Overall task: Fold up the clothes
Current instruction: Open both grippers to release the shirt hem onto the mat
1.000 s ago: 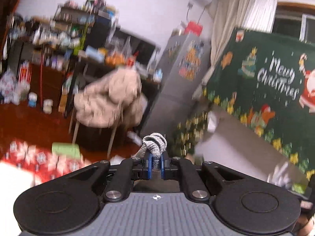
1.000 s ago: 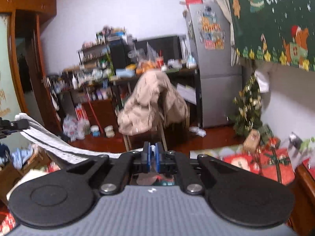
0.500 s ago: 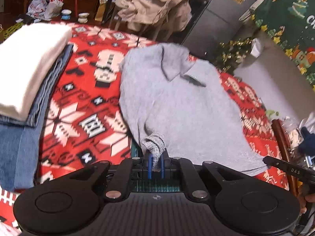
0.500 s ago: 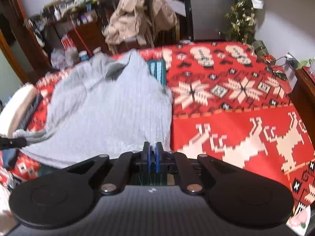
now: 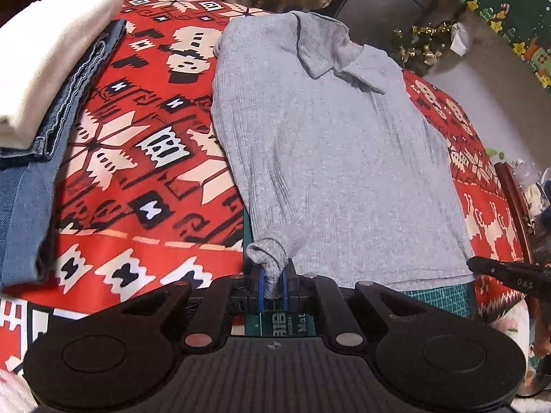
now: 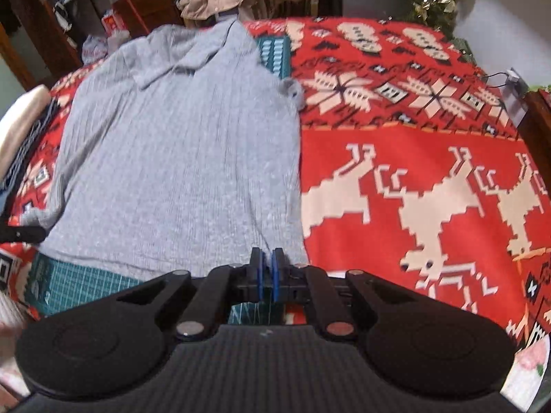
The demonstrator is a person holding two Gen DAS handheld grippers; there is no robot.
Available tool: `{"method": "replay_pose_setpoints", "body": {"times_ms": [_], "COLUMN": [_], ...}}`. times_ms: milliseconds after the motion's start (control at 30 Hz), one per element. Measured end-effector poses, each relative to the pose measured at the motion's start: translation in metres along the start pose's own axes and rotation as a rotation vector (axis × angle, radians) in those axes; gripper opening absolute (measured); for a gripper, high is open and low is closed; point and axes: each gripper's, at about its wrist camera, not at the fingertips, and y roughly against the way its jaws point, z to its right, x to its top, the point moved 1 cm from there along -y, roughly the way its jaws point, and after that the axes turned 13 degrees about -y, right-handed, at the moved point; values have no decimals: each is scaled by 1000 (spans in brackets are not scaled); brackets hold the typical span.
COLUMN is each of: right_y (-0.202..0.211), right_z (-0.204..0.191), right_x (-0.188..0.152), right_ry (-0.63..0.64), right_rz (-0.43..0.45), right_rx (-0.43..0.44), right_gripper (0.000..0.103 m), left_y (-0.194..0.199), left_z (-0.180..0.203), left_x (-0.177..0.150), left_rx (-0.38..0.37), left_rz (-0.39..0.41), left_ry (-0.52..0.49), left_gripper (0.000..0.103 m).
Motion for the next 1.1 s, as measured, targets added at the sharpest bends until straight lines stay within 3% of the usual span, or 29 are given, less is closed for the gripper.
{"method": "replay_pose_setpoints", "body": {"times_ms": [133, 267, 333, 467, 567, 733, 800, 867, 1000, 1100], "right_y": [0, 9, 14, 24, 29, 38, 40, 43, 48, 50], "right_z": [0, 5, 8, 15, 18, 16, 12, 8, 3, 4], "right_x": [-5, -5, -5, -7, -8, -6, -4, -2, 1, 4], "right_ry": [8, -13, -13, -13, -2, 32, 60, 88, 103, 70], "right_rz": [-2, 24, 42, 61, 72, 103, 116, 130, 170, 191], "right_rx": [3, 20, 14, -6, -11, 6, 11, 14, 5, -50], "right_gripper": [6, 14, 27, 39, 52, 84, 92, 96, 102, 102], "left_y": [3, 11, 17, 30, 40, 53, 56, 57, 59, 58], "left_z": [-1, -1, -3, -7, -4, 1, 6, 11, 19, 19], "left_x": [-2, -3, -4, -6, -5, 1, 3, 4, 6, 9], "left_rx": [-2, 38, 47, 55, 94, 148, 161, 187, 237, 220], "left_rz": [0, 25, 38, 73, 112, 174, 208, 229, 258, 266], "left_ry": [-15, -33, -26, -19, -64, -140, -215, -281, -393, -414], "left_gripper": [13, 38, 39, 50, 64, 73, 78, 86, 87, 87]}}
